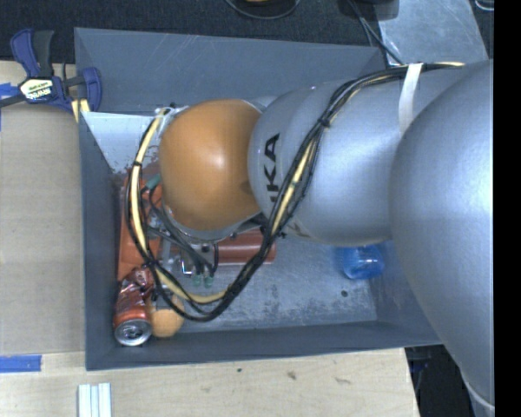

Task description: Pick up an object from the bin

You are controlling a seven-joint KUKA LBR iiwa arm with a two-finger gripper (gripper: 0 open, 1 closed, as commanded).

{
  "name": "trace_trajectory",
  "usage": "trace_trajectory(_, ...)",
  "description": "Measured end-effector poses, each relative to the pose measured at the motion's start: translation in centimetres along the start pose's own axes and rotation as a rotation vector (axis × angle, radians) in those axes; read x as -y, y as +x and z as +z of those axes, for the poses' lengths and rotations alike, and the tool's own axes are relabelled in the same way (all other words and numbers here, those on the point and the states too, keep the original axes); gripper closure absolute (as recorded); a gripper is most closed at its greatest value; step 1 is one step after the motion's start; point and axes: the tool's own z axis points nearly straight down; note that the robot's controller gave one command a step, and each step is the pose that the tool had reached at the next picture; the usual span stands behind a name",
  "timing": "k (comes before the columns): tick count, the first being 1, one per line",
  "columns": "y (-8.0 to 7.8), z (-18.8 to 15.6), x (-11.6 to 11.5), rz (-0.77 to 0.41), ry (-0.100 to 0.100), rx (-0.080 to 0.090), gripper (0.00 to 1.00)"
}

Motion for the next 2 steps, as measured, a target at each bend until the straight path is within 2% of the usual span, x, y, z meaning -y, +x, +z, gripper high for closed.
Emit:
trace_trajectory(1, -0.2, -0.5, 0.1, 0.004, -0.002, 0.007, 0.00)
trace_trajectory(2, -4.0, 5.9, 0.5, 0.114, -0.002, 0.008, 0.00)
